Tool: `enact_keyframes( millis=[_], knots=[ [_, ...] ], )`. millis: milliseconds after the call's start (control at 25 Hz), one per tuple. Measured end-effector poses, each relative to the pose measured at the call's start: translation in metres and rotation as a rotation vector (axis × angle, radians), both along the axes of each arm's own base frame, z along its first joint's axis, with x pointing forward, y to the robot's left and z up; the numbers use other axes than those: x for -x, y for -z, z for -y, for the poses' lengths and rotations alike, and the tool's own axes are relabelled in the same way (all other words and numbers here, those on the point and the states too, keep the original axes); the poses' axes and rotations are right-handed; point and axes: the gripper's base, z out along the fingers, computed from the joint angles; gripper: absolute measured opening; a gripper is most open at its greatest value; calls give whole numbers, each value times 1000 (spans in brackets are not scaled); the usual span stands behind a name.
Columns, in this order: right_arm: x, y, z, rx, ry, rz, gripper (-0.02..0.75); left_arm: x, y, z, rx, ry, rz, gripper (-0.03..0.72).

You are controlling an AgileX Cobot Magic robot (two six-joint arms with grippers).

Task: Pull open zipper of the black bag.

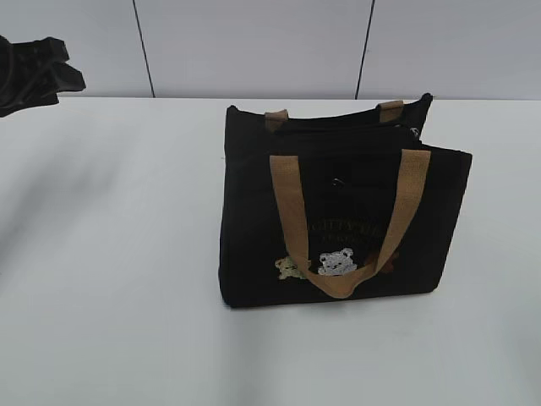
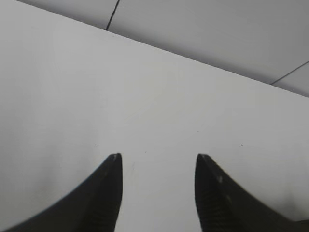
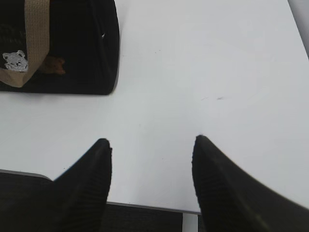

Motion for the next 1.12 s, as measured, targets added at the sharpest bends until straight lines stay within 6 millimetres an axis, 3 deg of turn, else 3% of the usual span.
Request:
enact_keyframes(
  millis=[240,440,680,1120],
  knots=[
    [0,0,0,0,-1,0,410,-1,0,-3,-62,3,27,368],
    [0,0,0,0,-1,0,410,-3,0,-6,-198,40,82,337],
    [0,0,0,0,-1,1,410,-6,-2,-3,-396,-54,139,327],
    [0,0,0,0,-1,1,410,-6,-3,4,-465,-95,161,326]
  ],
)
